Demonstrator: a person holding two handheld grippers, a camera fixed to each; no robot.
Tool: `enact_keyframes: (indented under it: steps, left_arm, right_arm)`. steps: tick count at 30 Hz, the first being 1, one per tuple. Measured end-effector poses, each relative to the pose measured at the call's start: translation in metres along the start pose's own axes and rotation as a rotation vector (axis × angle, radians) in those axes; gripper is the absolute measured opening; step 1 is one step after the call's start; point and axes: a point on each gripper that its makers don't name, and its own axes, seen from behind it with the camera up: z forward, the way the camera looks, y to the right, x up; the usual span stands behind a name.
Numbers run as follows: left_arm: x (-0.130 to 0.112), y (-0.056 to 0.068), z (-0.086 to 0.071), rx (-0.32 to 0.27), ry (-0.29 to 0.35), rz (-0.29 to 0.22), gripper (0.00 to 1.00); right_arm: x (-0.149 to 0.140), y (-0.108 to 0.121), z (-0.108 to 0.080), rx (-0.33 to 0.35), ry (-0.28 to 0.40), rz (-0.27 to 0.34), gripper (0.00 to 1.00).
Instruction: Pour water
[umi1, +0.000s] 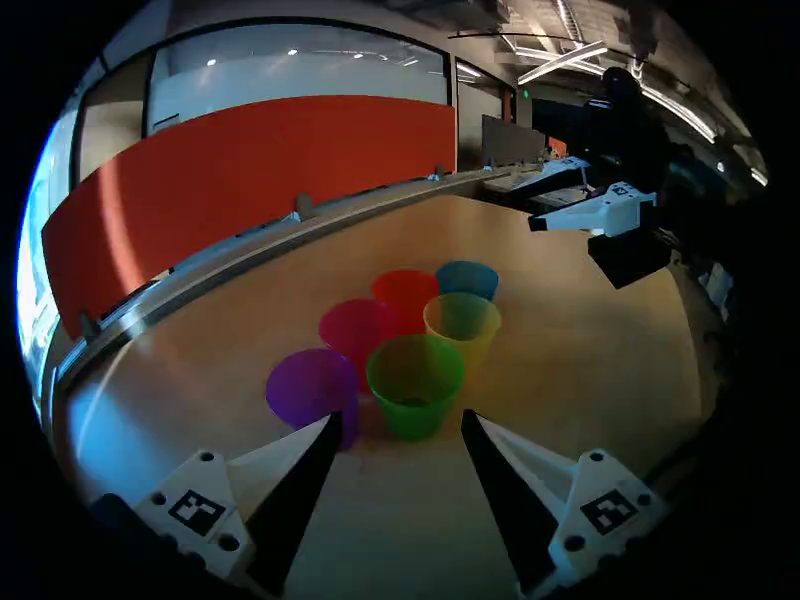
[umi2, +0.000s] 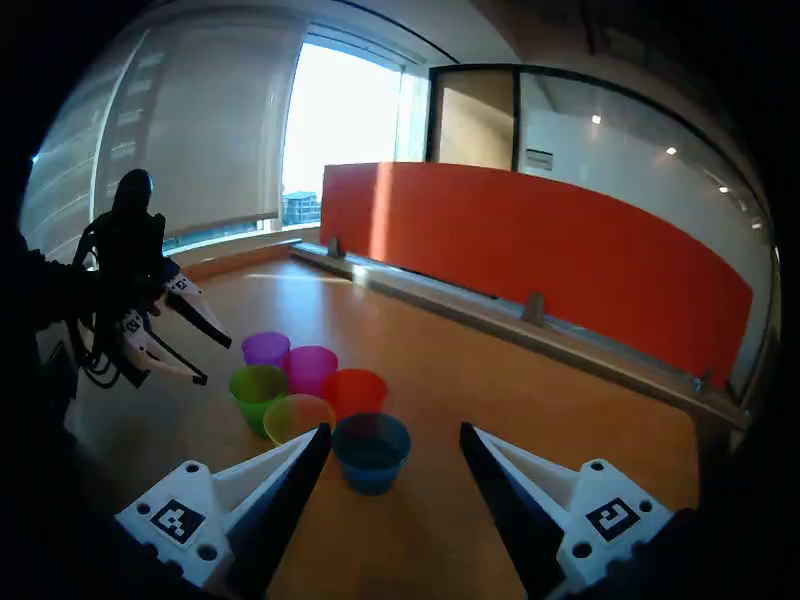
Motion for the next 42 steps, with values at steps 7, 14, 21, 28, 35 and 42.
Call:
enact_keyframes:
  steps: [7,14,21,28,35,42]
  left_arm:
    - [-0.006,0.004,0.012,-0.018,-0.022,0.003,0.88]
    - [-0.009,0.005,0.023,-0.028,-0.039,0.013,0.87]
    - [-0.011,0.006,0.034,-0.039,-0.054,0.019,0.88]
    - [-0.010,0.004,0.044,-0.043,-0.058,0.029,0.88]
    - [-0.007,0.002,0.052,-0.050,-0.058,0.029,0.88]
    - [-0.004,0.006,0.057,-0.060,-0.056,0.037,0.88]
  right_arm:
    - [-0.002,0.003,0.004,0.003,-0.005,0.000,1.00]
    - [-0.005,0.006,0.005,0.001,-0.011,-0.003,1.00]
    - [-0.006,0.008,0.006,-0.001,-0.015,0.000,1.00]
    - [-0.011,0.010,0.008,0.001,-0.026,0.004,1.00]
    - [-0.017,0.011,0.012,0.005,-0.040,0.004,1.00]
    - [-0.021,0.011,0.017,0.011,-0.051,0.003,1.00]
